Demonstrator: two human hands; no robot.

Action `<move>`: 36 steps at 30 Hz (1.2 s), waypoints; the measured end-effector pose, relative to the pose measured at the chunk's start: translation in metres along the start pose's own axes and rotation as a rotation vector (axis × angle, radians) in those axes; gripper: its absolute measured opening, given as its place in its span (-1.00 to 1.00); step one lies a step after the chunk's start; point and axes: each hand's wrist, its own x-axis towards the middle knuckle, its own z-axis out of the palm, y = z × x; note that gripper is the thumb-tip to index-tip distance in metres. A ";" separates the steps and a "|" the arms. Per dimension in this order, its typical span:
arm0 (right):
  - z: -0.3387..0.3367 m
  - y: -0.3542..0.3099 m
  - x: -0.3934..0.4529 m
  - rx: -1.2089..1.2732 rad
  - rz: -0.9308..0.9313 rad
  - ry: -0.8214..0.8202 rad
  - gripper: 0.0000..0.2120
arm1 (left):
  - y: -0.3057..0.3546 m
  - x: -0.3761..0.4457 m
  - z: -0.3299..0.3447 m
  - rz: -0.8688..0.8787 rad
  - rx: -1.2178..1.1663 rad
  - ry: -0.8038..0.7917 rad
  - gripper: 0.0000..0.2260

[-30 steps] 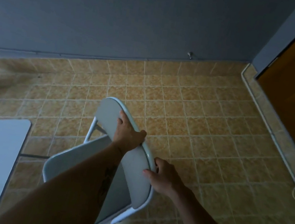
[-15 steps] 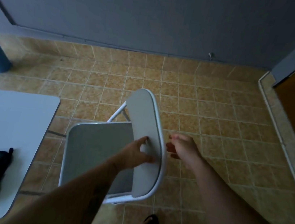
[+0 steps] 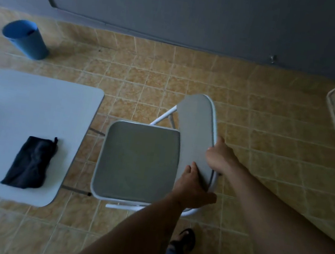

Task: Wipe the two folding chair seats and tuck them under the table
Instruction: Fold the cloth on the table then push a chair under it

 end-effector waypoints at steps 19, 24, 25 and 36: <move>0.047 -0.056 -0.005 0.233 -0.078 0.076 -0.70 | -0.046 -0.020 -0.074 0.042 0.033 0.111 -0.15; 0.056 -0.078 0.002 0.279 -0.089 0.041 -0.69 | -0.064 -0.021 -0.090 0.041 0.013 0.202 -0.34; 0.059 -0.082 0.002 0.278 -0.093 0.029 -0.68 | -0.068 -0.023 -0.094 0.035 0.009 0.210 -0.32; 0.086 -0.119 -0.021 0.305 -0.130 -0.032 -0.58 | -0.110 -0.037 -0.118 -0.097 0.000 0.194 -0.12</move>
